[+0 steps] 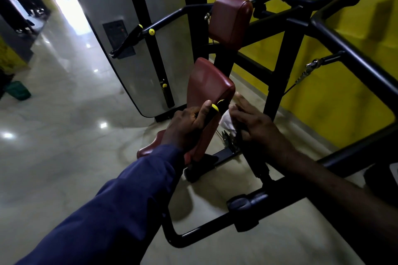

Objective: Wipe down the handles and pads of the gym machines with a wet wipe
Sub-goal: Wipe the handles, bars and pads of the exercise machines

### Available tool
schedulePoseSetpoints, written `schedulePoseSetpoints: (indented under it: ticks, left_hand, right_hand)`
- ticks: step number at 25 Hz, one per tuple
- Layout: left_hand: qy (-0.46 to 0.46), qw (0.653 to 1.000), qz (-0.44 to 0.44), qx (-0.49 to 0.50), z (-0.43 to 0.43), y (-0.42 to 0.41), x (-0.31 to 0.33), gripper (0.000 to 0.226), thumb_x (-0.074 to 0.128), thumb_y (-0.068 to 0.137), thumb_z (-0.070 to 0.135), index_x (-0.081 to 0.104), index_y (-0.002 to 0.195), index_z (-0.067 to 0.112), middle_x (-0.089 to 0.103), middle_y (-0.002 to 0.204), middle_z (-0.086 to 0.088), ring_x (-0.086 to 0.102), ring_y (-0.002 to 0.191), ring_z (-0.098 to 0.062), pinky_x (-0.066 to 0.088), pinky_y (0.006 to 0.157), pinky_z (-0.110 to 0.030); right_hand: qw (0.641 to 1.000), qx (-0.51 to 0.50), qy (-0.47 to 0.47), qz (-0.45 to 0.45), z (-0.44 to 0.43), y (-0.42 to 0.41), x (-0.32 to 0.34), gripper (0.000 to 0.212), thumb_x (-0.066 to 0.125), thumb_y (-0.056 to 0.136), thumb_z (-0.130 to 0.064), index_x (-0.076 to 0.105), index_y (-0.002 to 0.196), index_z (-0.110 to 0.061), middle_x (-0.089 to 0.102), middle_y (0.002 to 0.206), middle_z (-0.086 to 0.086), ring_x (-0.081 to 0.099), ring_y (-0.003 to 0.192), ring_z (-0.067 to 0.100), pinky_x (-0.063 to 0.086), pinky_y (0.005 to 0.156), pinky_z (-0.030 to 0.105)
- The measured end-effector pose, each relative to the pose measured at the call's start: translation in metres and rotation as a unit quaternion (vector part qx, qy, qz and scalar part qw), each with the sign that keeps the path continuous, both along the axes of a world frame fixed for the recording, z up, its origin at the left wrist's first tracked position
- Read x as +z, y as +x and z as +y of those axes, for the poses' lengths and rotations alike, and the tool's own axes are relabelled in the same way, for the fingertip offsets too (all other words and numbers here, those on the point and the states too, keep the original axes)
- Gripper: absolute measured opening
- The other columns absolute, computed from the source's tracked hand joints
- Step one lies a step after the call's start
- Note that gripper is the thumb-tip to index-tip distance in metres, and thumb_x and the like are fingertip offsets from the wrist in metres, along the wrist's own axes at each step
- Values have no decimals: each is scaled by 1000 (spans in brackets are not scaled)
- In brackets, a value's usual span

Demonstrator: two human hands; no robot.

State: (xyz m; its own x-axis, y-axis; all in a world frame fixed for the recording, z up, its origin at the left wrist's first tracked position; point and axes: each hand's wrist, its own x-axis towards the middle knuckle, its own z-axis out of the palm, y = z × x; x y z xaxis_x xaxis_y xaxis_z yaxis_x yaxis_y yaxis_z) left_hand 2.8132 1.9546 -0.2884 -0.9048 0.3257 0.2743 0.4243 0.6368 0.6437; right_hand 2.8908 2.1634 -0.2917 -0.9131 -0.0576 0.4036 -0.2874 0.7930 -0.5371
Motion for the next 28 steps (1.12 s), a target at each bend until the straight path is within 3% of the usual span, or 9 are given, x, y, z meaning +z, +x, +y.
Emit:
schedulePoseSetpoints:
  ticks: [2, 5, 9, 11, 14, 18, 22, 25, 28]
  left_hand:
    - [0, 1000, 2, 1, 1, 1, -1, 62, 29, 102, 71, 66, 72, 30, 61, 64, 4, 62, 66, -16, 45, 64, -36]
    - [-3, 1000, 3, 7, 1, 1, -3, 57, 31, 104, 68, 60, 68, 35, 58, 62, 7, 60, 65, -15, 37, 61, -30]
    - [1, 1000, -7, 11, 1, 4, 0, 64, 30, 103, 71, 61, 67, 29, 56, 61, 5, 58, 62, -18, 36, 61, -32]
    - [1, 1000, -17, 13, 2, 6, 2, 63, 32, 104, 68, 57, 61, 29, 54, 57, 5, 55, 58, -13, 35, 60, -30]
    - [4, 999, -29, 19, 1, 6, 0, 63, 34, 105, 66, 57, 57, 32, 52, 53, 6, 52, 53, -5, 34, 57, -28]
    - [-17, 999, -13, 34, 0, 1, -5, 72, 28, 101, 75, 70, 78, 20, 60, 63, 3, 61, 65, -13, 41, 59, -32]
    - [-7, 1000, -16, 20, 1, 5, -1, 73, 27, 101, 75, 69, 75, 20, 61, 63, 0, 61, 64, -16, 47, 62, -39]
    - [-16, 999, -17, 25, 1, 6, -1, 69, 26, 101, 75, 65, 70, 26, 60, 63, 2, 59, 62, -13, 43, 60, -36]
    - [-21, 999, -11, 30, 1, 5, -2, 62, 26, 100, 76, 62, 69, 36, 58, 64, 6, 58, 64, -12, 35, 60, -31]
  right_hand:
    - [999, 30, 25, 22, 15, 0, -35, 28, 68, 97, -13, 71, 124, -22, 46, 142, 2, 52, 121, -2, 45, 102, 12]
    - [990, 64, 126, 18, 44, -7, -87, 27, 64, 103, -32, 68, 122, -50, 51, 119, -18, 60, 109, 11, 57, 92, 46]
    - [997, 50, 23, 58, 0, -24, -3, 17, 80, 89, -16, 82, 104, -23, 67, 102, -1, 63, 88, 8, 55, 77, 25]
    - [997, 10, 27, 74, -21, -31, 29, 17, 78, 84, -5, 81, 99, -13, 68, 99, 4, 63, 89, 16, 57, 78, 36]
    - [995, 58, 50, -69, 5, 14, 0, 35, 69, 85, 13, 78, 108, -12, 65, 116, 17, 59, 102, 29, 53, 90, 48]
    - [985, 123, 96, -78, 27, 85, -19, 32, 76, 86, -18, 76, 111, -39, 66, 116, -4, 64, 105, 20, 56, 87, 46]
    - [1000, -22, 2, 19, -20, 4, 34, 13, 80, 86, -23, 83, 98, -22, 69, 97, 3, 67, 85, 18, 58, 76, 43]
    - [997, -52, 44, 35, -12, 31, 14, 12, 79, 85, -25, 83, 95, -20, 76, 90, 8, 72, 81, 26, 58, 74, 40]
    - [991, -97, -8, -87, 2, 108, 1, 14, 82, 87, -32, 83, 101, -31, 81, 90, 0, 74, 81, 11, 47, 73, 13]
